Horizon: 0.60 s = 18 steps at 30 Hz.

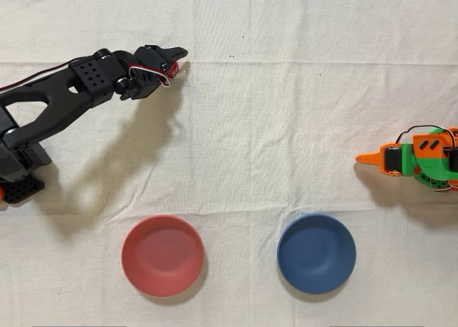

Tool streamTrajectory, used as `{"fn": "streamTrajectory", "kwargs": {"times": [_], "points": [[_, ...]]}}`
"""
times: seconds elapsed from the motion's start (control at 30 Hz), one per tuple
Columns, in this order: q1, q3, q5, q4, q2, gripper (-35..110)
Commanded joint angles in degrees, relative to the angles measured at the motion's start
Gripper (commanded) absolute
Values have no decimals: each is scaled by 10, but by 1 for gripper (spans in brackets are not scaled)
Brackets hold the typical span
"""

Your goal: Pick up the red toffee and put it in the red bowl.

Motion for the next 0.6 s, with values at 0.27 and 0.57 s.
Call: {"fn": "streamTrajectory", "kwargs": {"times": [0.27,0.57], "points": [[-7,-13,5,0,3,6],[-7,-1,4,-1,12,3]]}}
